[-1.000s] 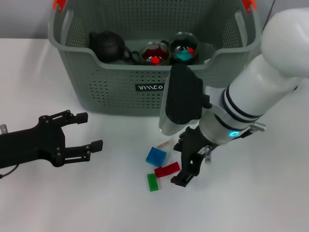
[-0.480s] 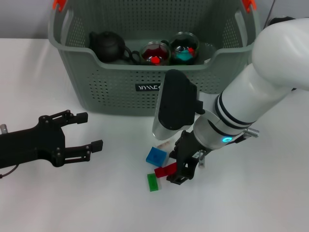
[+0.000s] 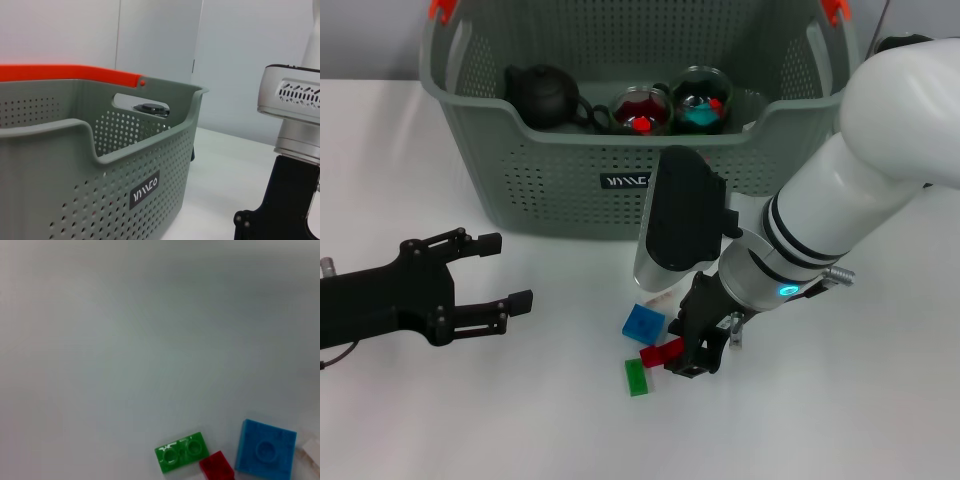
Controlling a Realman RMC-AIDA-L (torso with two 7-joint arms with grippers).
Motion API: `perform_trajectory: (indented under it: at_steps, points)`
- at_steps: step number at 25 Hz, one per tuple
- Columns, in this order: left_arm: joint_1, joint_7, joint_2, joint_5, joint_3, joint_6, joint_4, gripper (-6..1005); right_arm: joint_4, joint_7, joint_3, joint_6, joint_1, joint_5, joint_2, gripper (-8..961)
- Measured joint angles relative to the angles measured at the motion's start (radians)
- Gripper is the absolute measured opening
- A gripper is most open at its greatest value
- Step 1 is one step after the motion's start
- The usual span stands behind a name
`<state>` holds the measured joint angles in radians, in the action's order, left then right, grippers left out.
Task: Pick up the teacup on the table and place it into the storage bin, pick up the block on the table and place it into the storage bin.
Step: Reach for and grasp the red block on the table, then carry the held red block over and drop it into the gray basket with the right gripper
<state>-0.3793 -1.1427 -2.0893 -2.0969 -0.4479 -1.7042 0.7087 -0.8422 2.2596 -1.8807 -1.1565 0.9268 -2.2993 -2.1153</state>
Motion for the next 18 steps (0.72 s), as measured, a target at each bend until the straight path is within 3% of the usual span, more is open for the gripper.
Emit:
perform_trajectory:
  at_steps: [9,15,18]
  points:
    - [0.001,-0.005,0.0,0.0,0.0,0.0,0.0,824,0.0,0.018,0.005,-0.008,0.0,-0.002,0.006,440]
    - [0.001,-0.004,0.0,0.0,0.0,0.0,0.001,823,-0.01,0.02,0.011,-0.03,0.001,-0.005,0.011,257]
    - [0.001,-0.004,0.0,0.0,0.001,0.0,0.002,823,-0.026,0.019,0.034,-0.049,-0.001,-0.005,0.013,218]
